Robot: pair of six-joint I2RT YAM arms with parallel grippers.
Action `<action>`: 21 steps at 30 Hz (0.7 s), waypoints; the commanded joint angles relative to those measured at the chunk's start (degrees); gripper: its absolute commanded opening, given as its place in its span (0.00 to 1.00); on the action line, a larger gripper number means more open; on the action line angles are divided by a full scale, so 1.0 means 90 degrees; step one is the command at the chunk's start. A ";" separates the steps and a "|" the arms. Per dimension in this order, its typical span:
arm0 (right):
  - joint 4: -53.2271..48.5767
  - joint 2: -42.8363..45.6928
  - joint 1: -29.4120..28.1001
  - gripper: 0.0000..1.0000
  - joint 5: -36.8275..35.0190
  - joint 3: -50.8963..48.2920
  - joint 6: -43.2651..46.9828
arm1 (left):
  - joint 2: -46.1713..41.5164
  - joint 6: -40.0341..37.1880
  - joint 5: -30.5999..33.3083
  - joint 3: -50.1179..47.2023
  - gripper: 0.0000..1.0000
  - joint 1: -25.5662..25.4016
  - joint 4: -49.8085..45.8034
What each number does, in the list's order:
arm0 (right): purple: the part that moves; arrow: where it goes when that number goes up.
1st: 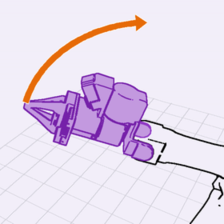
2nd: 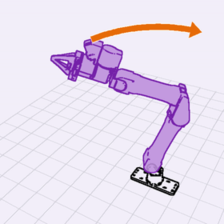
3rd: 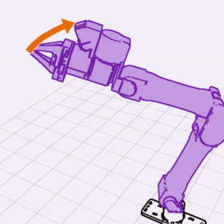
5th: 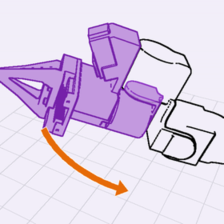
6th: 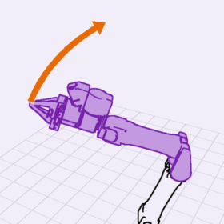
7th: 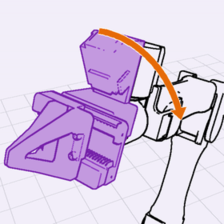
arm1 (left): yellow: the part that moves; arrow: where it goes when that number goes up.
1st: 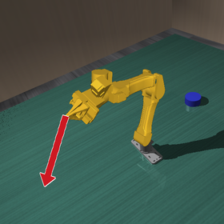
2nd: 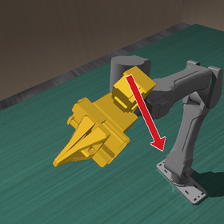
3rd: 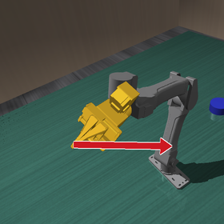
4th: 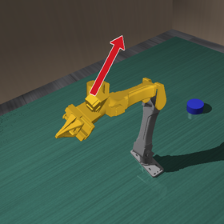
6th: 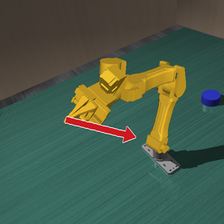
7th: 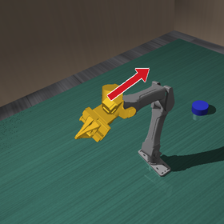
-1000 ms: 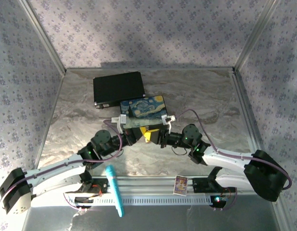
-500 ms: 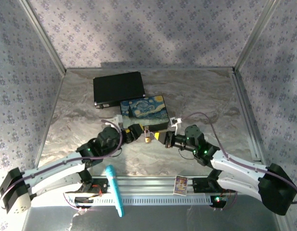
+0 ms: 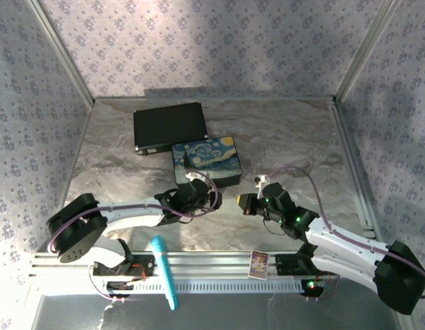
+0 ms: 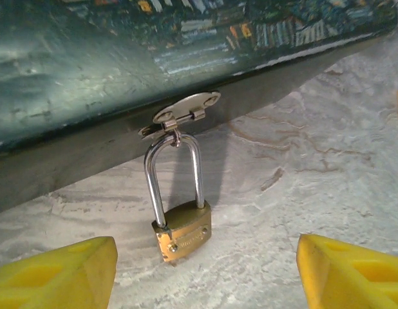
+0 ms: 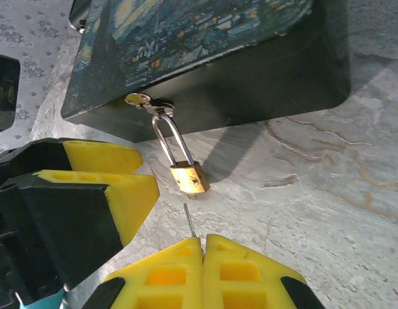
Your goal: Unlock a padlock with a key
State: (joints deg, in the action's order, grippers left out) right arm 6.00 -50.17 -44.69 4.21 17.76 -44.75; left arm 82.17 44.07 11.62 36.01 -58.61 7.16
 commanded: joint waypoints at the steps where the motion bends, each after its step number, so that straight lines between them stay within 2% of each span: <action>1: -0.0132 0.0130 0.0042 0.00 -0.0212 -0.0157 -0.0112 | 0.0171 -0.0340 0.0026 -0.0055 0.74 0.0039 0.0790; 4: 0.0019 0.0155 0.0036 0.00 -0.0181 -0.0300 -0.0245 | 0.0592 0.0080 -0.0641 -0.0184 0.73 0.0339 0.1346; 14: -0.0029 0.0123 0.0043 0.00 -0.0236 -0.0368 -0.0243 | 0.0809 0.0371 -0.0489 -0.0529 0.64 0.0255 0.2033; 21: 0.0164 -0.0144 0.0043 0.00 -0.0228 -0.0397 -0.0269 | 0.1005 0.0603 -0.0438 -0.0512 0.50 0.0134 0.2051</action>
State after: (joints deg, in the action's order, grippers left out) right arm 6.28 -50.52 -44.60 3.33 14.83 -46.15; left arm 89.93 47.97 8.14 31.75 -57.06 23.53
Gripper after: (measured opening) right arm 0.051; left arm 0.518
